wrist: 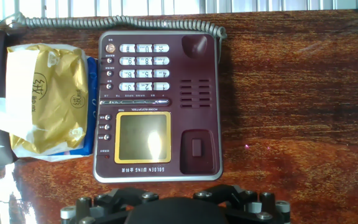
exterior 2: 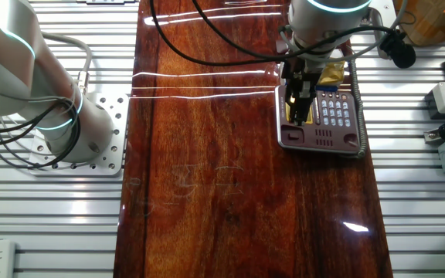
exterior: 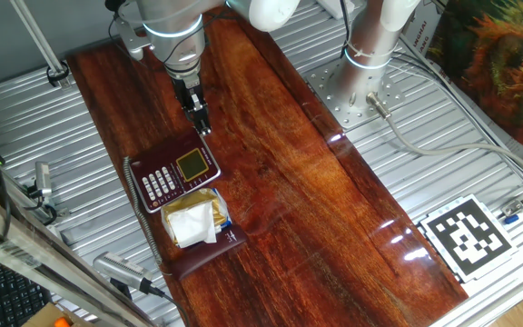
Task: Place the handset of the telephone on the corresponding phone cradle
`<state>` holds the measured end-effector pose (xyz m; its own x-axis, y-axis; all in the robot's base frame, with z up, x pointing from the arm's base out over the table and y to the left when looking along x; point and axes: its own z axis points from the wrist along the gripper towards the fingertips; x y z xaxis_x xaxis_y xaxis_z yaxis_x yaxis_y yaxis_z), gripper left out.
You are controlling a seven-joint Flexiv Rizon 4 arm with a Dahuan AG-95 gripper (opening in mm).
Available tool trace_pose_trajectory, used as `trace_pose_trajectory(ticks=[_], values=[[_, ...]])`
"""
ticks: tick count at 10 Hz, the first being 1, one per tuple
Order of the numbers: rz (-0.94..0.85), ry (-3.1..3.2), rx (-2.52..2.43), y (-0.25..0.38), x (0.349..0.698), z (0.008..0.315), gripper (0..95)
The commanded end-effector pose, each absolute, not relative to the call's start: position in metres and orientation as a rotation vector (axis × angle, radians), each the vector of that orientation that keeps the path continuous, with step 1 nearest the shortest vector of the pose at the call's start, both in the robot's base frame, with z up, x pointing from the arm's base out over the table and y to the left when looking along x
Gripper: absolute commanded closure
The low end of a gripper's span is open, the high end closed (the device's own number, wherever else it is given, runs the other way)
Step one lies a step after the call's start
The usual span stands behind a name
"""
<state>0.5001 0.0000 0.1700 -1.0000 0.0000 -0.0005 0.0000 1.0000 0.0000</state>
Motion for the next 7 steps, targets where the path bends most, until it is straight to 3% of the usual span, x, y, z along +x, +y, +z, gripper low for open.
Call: trace_pose_trajectory(ticks=[1,2,7], values=[[0.0,3.142,0.0,0.0,0.5,0.17,0.0],[-0.057,3.12,0.034,0.0002,0.4998,0.1708,95.0],[-0.07,3.126,0.027,0.0011,0.499,0.174,95.0]])
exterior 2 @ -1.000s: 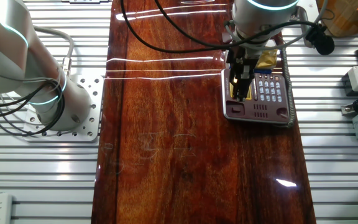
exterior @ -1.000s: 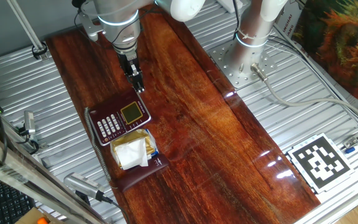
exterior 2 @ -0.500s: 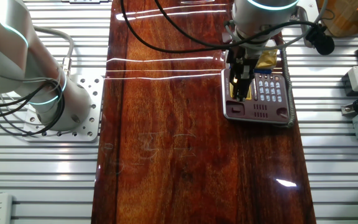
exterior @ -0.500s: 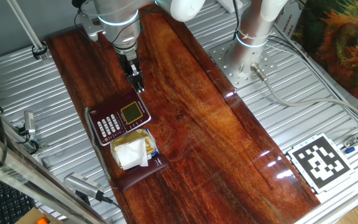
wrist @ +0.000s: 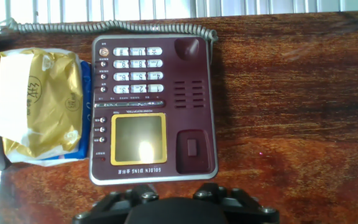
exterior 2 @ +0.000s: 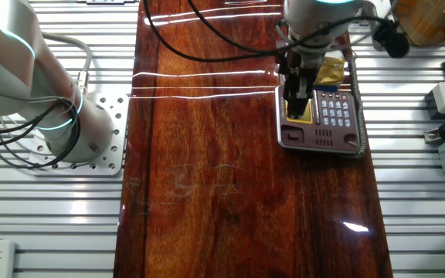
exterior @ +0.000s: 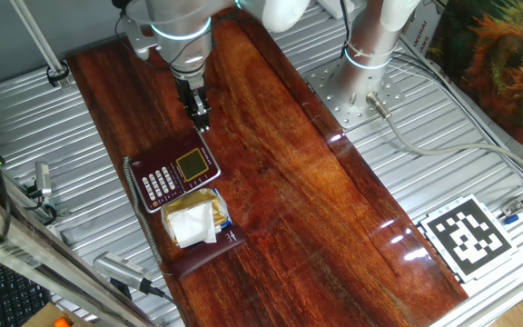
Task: Place the handset of the telephone on the corresponding phone cradle
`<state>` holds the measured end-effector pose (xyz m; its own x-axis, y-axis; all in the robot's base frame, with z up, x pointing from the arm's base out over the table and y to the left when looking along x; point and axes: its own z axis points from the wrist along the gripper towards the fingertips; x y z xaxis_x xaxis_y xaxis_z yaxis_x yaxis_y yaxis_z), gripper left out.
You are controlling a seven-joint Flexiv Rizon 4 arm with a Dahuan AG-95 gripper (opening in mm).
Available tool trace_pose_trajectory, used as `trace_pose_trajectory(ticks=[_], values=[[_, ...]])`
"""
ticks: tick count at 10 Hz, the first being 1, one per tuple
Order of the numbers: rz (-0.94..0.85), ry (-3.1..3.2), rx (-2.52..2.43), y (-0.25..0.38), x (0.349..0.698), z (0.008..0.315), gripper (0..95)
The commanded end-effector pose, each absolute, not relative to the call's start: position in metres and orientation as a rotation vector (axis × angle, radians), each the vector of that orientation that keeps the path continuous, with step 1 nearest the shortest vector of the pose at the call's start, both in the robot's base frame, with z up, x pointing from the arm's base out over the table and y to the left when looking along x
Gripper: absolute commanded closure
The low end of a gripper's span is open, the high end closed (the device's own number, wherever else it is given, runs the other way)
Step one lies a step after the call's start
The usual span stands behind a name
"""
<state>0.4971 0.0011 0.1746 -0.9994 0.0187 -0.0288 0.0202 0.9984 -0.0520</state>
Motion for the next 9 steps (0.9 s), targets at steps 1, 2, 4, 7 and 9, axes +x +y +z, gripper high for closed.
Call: trace_pose_trajectory(ticks=[1,2,4,7,9], values=[[-0.067,3.125,0.026,0.0011,0.499,0.174,95.0],[-0.067,3.125,0.023,0.0011,0.499,0.174,95.0],[-0.065,3.125,0.02,0.0011,0.4991,0.1741,95.0],[-0.065,3.125,0.015,0.0012,0.4993,0.1741,95.0],[-0.065,3.126,0.012,0.0015,0.5001,0.1744,95.0]])
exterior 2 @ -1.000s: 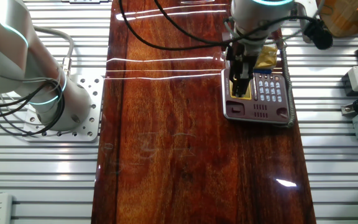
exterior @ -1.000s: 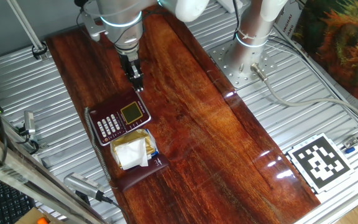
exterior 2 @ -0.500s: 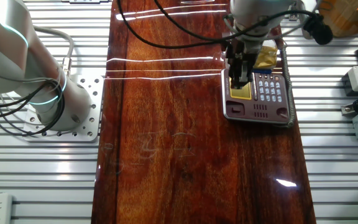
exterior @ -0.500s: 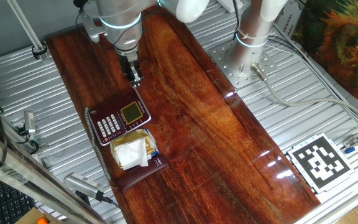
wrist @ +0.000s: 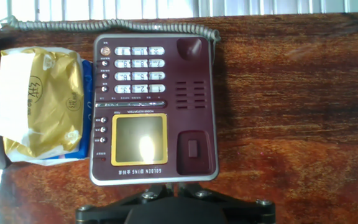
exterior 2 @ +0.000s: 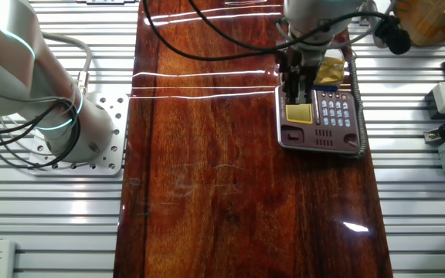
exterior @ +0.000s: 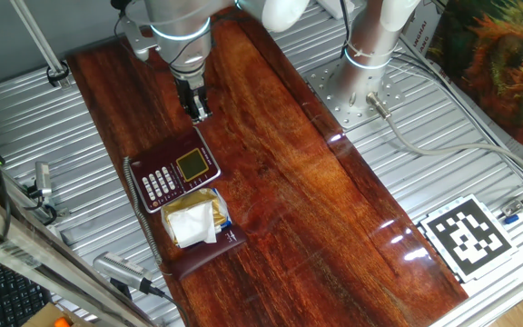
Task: Place the handset of the telephone on the corresponding phone cradle
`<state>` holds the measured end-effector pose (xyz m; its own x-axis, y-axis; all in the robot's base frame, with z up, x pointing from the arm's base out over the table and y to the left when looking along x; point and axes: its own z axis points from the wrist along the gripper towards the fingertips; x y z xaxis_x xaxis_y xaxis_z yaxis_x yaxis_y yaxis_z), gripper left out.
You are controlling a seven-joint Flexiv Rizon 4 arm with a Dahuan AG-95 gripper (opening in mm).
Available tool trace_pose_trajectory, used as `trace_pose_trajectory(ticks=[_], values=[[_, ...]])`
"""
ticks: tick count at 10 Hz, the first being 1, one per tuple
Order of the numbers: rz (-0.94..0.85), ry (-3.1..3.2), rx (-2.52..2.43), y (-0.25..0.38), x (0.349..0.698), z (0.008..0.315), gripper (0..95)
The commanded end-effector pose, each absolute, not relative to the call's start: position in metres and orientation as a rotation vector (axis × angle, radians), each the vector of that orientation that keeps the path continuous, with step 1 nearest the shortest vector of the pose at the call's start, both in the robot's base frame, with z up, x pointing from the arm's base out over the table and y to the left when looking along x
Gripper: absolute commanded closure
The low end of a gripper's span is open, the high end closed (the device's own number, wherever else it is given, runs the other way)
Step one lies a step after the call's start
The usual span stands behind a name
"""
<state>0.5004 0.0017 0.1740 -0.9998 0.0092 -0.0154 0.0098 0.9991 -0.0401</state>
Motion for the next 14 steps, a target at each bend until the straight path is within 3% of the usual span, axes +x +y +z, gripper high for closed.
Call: trace_pose_trajectory(ticks=[1,7,14], values=[[-0.065,3.126,0.011,0.002,0.5,0.174,95.0],[-0.058,3.121,0.086,0.083,0.521,0.152,95.0],[-0.037,3.135,0.123,0.163,0.572,0.167,95.0]])
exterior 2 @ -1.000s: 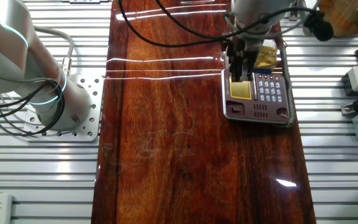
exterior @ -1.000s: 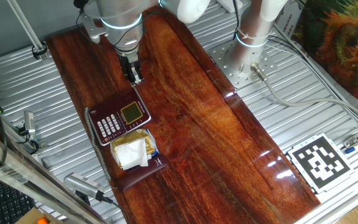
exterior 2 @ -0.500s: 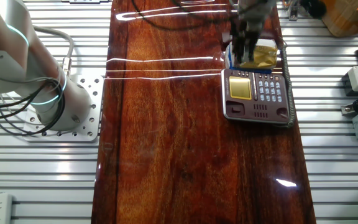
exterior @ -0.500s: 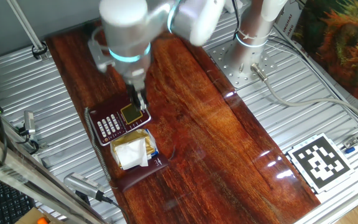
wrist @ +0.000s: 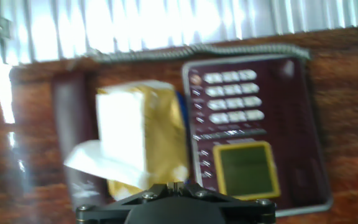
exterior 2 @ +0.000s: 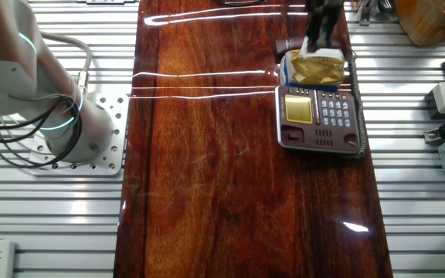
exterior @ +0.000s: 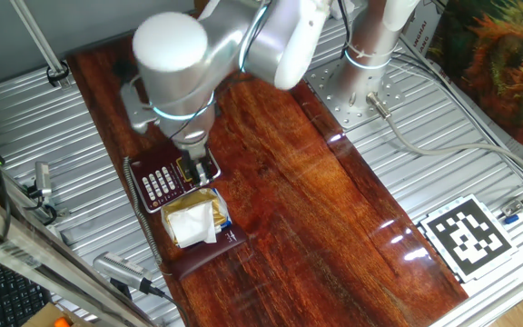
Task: Place the handset of the telephone on the corresponding phone cradle
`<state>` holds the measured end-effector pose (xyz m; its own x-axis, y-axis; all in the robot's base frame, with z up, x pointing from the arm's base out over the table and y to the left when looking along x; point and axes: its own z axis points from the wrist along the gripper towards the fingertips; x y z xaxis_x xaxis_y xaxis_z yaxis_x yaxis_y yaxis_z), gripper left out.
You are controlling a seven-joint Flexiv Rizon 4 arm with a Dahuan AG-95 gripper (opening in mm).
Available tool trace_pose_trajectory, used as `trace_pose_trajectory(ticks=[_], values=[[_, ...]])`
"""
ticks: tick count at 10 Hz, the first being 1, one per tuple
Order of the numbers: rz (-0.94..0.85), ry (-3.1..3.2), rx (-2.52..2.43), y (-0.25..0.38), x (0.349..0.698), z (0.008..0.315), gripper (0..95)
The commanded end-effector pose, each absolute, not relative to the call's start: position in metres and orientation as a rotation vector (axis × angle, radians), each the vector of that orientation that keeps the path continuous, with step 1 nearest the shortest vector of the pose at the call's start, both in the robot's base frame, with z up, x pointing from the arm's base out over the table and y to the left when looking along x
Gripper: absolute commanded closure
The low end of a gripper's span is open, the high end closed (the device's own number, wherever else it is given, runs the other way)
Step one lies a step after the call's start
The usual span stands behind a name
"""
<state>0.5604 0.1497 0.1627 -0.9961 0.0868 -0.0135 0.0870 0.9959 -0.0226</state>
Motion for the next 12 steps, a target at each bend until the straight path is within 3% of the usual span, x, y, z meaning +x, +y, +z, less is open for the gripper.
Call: trace_pose_trajectory(ticks=[1,5,8,12], values=[[-0.042,3.143,0.089,0.174,0.58,0.171,95.0],[-0.009,3.104,-0.118,0.184,0.591,0.176,95.0],[0.131,3.019,-0.191,0.184,0.592,0.172,95.0],[0.219,2.951,-0.205,0.187,0.606,0.13,95.0]])
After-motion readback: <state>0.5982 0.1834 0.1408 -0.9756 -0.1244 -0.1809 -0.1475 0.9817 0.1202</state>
